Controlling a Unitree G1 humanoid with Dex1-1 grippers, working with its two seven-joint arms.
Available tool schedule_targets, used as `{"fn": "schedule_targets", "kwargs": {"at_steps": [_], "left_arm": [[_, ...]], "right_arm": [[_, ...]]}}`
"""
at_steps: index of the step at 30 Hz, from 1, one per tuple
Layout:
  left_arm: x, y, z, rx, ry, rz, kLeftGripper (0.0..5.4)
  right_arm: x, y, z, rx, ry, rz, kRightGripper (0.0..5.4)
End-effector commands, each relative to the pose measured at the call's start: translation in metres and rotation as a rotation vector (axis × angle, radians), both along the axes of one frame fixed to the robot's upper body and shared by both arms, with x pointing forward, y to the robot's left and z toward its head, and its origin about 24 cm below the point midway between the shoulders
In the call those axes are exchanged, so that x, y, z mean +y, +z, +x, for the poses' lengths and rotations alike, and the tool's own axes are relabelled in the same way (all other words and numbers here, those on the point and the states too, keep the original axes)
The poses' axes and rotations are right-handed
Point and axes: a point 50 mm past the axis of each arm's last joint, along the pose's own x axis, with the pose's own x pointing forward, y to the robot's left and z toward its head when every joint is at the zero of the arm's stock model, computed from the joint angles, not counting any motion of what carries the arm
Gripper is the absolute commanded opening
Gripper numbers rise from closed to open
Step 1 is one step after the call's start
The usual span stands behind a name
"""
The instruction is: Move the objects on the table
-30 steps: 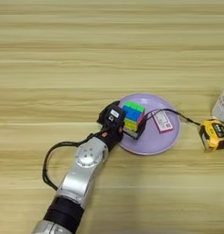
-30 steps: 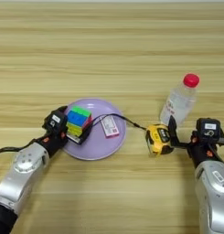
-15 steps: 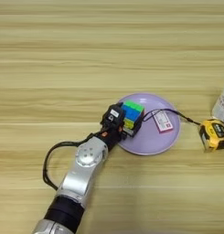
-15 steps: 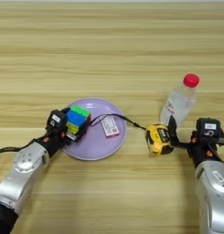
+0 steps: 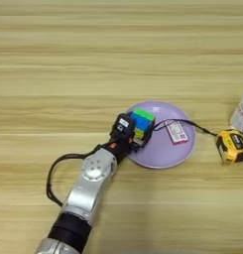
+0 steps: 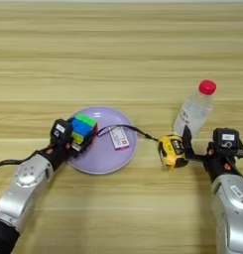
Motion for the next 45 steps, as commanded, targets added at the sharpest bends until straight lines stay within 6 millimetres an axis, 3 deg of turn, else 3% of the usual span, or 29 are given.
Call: {"fn": "schedule_targets", "kwargs": {"at_steps": [1,8,16,30,45], "left_arm": [[0.006,0.009,0.001,-0.027,0.027,-0.020,3.29],[0.016,0.033,0.001,-0.078,0.048,-0.116,3.28],[0.043,0.056,0.002,-0.145,0.129,-0.122,3.28],[0.102,0.029,0.012,-0.071,0.336,-0.045,3.28],[0.112,0.000,0.019,0.013,0.393,-0.008,3.28]], "right_arm": [[0.002,0.001,0.000,-0.002,-0.001,0.001,5.40],[0.002,0.000,0.000,0.001,-0.001,0.001,5.40],[0.003,-0.001,0.000,0.003,0.002,0.002,5.40],[0.003,-0.001,0.000,0.001,0.003,0.004,5.40],[0.004,0.000,0.001,-0.001,0.007,0.010,5.40]]}}
